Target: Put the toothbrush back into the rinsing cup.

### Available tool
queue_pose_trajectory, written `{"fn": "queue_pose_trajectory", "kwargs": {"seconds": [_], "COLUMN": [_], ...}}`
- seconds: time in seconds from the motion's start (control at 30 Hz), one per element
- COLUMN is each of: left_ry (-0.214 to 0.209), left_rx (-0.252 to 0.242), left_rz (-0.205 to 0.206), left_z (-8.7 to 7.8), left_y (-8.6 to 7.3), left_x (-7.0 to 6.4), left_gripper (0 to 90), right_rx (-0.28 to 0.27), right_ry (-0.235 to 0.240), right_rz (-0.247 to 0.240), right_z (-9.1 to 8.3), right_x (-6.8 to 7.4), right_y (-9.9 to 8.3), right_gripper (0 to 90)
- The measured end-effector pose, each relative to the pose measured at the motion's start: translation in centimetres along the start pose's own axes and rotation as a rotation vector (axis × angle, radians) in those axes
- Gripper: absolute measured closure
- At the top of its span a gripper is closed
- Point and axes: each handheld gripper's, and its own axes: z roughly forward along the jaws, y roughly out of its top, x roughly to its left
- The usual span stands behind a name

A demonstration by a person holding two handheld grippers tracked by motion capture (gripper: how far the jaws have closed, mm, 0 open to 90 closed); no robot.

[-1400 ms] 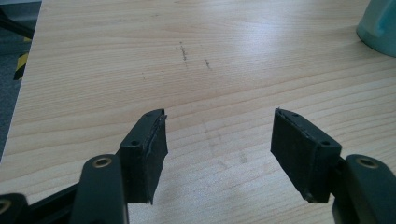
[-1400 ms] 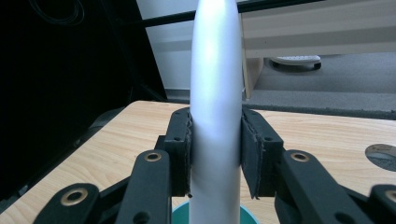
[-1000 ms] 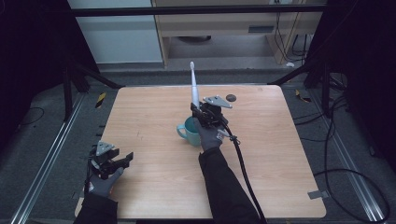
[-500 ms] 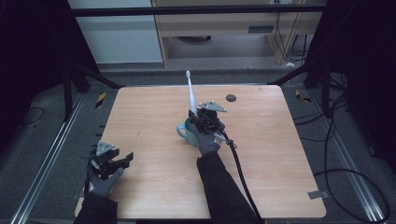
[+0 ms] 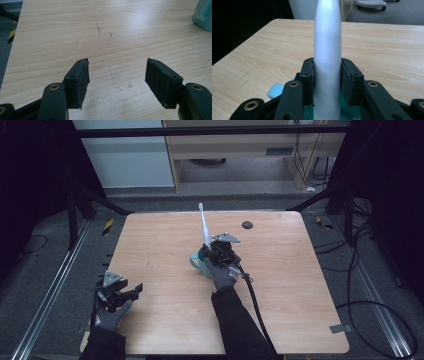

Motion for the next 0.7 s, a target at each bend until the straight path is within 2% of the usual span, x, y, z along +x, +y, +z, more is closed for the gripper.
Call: {"fn": "queue_pose_trajectory", "kwargs": {"seconds": [0.3, 0.47, 0.6, 0.7], "left_ry": [-0.001, -0.001, -0.001, -0.002], "left_rx": [0.001, 0.0, -0.003, -0.002], "left_rz": [0.0, -0.002, -0.003, -0.003], "left_z": [0.0, 0.0, 0.0, 0.0], "left_y": [0.0, 0.0, 0.0, 0.0], "left_x": [0.0, -0.1, -0.1, -0.1], "left_gripper": [34.8, 34.7, 34.7, 34.7], "right_rx": [0.022, 0.02, 0.001, -0.022], "right_ry": [-0.014, -0.004, 0.003, 0.015], "right_rz": [-0.03, -0.037, -0.039, -0.047], "right_z": [-0.1, -0.3, -0.9, -1.9], "right_x": [0.1, 0.1, -0.1, -0.3], "right_y": [-0.1, -0.2, 0.0, 0.4], "right_gripper": [65.4, 63.2, 61.1, 55.0]}}
